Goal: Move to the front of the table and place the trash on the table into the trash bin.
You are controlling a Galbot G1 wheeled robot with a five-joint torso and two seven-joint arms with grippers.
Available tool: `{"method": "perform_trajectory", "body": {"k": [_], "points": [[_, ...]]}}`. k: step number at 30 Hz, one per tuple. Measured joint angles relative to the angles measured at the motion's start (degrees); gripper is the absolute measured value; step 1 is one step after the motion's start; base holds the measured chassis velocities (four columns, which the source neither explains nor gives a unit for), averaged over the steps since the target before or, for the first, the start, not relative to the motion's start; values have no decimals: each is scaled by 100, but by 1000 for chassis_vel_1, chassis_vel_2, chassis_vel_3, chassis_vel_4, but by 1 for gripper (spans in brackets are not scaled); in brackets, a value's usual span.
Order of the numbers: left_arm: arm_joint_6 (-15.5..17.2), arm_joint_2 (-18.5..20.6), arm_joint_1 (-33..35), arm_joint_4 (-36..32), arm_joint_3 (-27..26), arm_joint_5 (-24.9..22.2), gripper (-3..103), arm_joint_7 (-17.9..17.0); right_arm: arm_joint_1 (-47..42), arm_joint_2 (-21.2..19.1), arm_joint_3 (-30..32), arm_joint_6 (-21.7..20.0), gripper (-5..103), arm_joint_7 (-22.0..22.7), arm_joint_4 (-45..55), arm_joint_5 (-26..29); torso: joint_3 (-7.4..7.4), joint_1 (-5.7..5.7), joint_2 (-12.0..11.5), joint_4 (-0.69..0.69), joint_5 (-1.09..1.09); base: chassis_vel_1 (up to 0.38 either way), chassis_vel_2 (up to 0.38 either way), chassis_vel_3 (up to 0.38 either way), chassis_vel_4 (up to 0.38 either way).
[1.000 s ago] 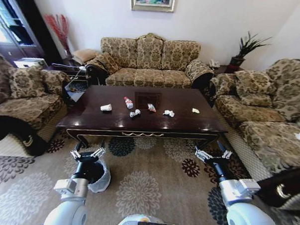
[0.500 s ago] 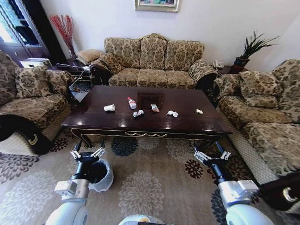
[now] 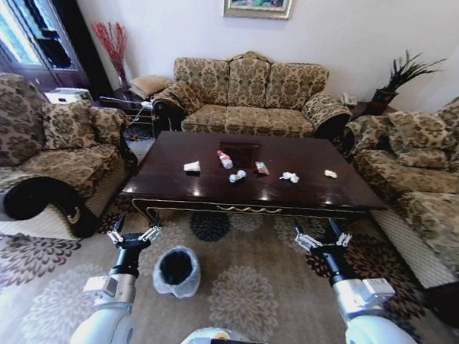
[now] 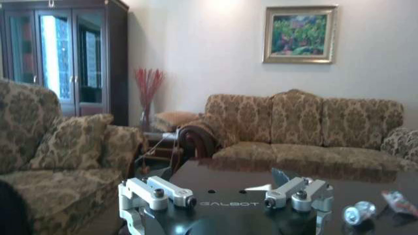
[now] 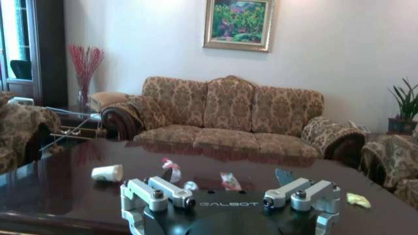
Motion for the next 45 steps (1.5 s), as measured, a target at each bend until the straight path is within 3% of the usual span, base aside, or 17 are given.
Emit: {"method": "perform_trajectory", "body": {"k": [9, 19, 25, 26, 29, 34, 37, 45], "points": [[2, 10, -88, 867, -11, -175, 100, -8, 47, 9, 38, 48, 100, 113, -82, 71, 0, -1, 0, 0, 7, 58, 59, -58, -60], [-44, -8, -761, 2861, 161, -41, 100, 34, 93, -101, 72, 48, 100, 213, -208, 118, 0, -1, 0, -1, 3, -27, -28, 19, 25], [-252, -111, -1672, 4665, 224, 261, 100, 59, 70, -189, 127, 121, 100, 232, -283, 76, 0, -1, 0, 0, 5, 0, 0, 0, 0], [-252, -111, -1672, 4665, 224, 261, 100, 59, 70, -189, 127, 121, 100, 232, -283, 76, 0, -1, 0, 0, 5, 0, 0, 0, 0], [-442, -159, -2241, 5667, 209, 419, 100, 53, 73, -251, 161, 136, 100, 284, -321, 70, 0, -1, 0, -1, 5, 0, 0, 0, 0], [-530, -170, -2772, 6610, 185, 491, 100, 50, 46, -275, 217, 151, 100, 325, -360, 69, 0, -1, 0, -1, 5, 0, 0, 0, 0], [-701, -117, -3321, 7552, 137, 624, 100, 40, -14, -274, 275, 206, 100, 367, -405, 62, 0, -1, 0, -1, 4, 0, 0, 0, 0], [-767, 6, -4219, 8823, 89, 713, 100, 20, -56, -196, 329, 261, 100, 444, -517, -5, 0, 0, 0, -1, 4, 0, 0, 0, 0]]}}
